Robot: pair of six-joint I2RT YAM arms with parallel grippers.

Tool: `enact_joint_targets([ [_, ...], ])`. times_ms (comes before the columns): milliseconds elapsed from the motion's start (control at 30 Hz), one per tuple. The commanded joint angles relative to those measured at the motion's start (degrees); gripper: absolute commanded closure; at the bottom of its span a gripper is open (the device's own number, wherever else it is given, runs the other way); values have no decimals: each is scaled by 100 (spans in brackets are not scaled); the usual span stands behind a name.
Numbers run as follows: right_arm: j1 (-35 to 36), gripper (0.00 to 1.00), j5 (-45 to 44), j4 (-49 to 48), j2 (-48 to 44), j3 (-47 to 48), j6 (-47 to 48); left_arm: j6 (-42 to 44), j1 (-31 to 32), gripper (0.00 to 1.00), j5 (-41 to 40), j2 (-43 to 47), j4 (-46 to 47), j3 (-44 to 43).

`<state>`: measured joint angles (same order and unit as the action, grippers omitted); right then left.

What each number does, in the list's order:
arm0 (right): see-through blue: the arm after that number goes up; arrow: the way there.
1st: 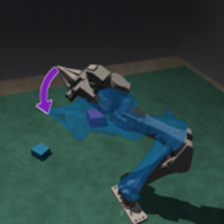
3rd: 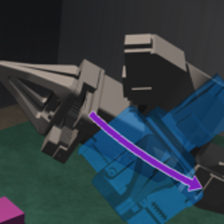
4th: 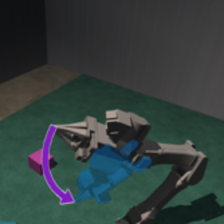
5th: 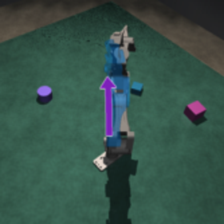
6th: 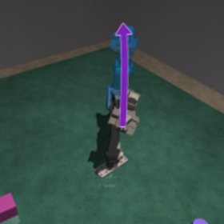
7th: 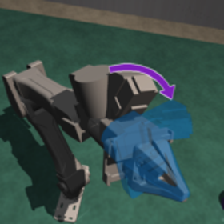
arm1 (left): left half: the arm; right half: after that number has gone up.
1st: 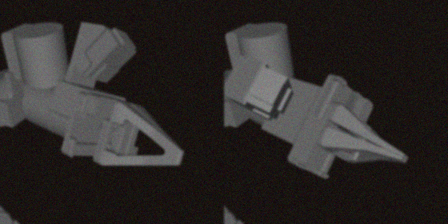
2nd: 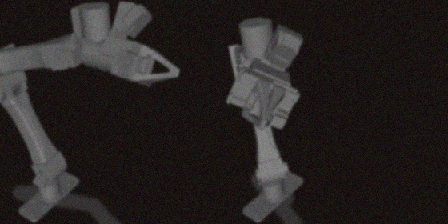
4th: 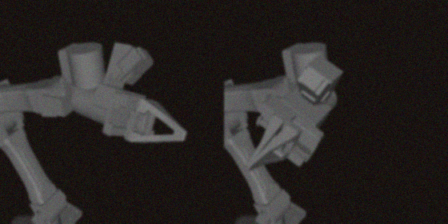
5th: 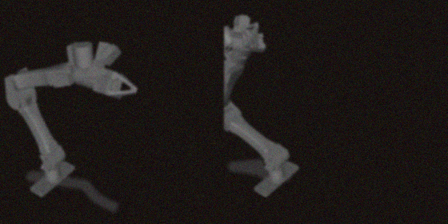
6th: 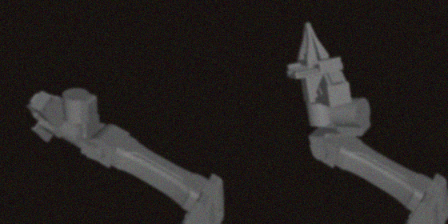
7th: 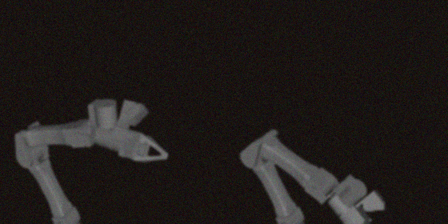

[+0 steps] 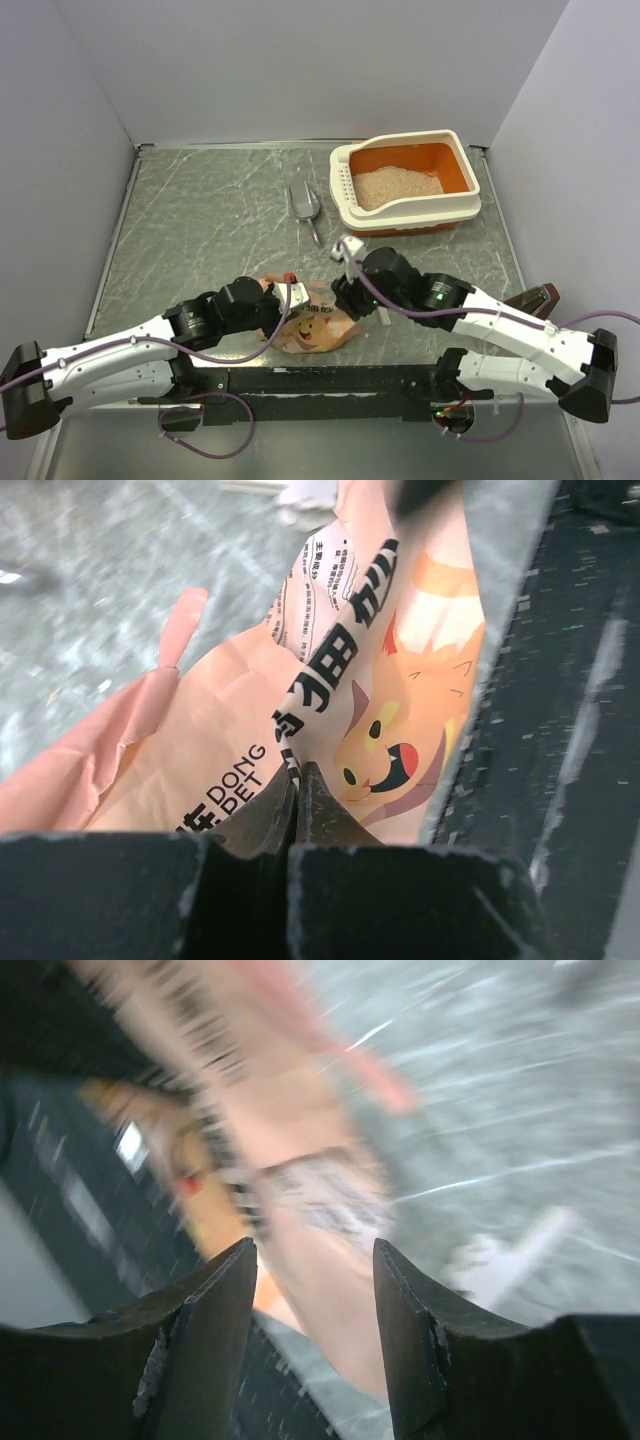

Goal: Fill the litter box with clean litter

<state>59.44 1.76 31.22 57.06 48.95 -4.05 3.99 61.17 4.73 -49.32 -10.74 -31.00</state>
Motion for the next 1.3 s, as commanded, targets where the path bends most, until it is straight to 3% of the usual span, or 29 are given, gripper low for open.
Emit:
enact_joint_targets([
  [0, -379, 42, -1396, -64, -274, 449, -430, 216, -87, 99, -1079, 282, -480, -327],
  [167, -600, 39, -1320, -159, -213, 528, 165, 216, -87, 99, -1387, 572, -701, -442],
  [300, -609, 38, -275, -959, -441, -25, 905, 225, -87, 99, -1343, 967, -640, -328],
  [400, -592, 38, 261, -1031, -371, -70, 1354, 190, -87, 99, -1291, 1179, -631, -301],
  [633, -618, 33, 1141, -1511, 33, -104, 2408, 181, -87, 99, -1089, 1065, -491, -266],
  [733, -679, 29, 1711, -1917, 165, -298, 3328, 164, -87, 99, -922, 1091, -420, -205],
  [833, -915, 28, 2195, -1578, 525, -71, 3953, 146, -87, 99, -904, 1179, -394, -169],
  [1033, -1215, 28, 2847, -1531, 1088, 370, 4606, 102, -87, 99, -834, 1390, -341, -116],
  [1267, -1295, 29, 3506, -1830, 1598, 528, 4721, 67, -96, 99, -781, 1478, -314, -81],
])
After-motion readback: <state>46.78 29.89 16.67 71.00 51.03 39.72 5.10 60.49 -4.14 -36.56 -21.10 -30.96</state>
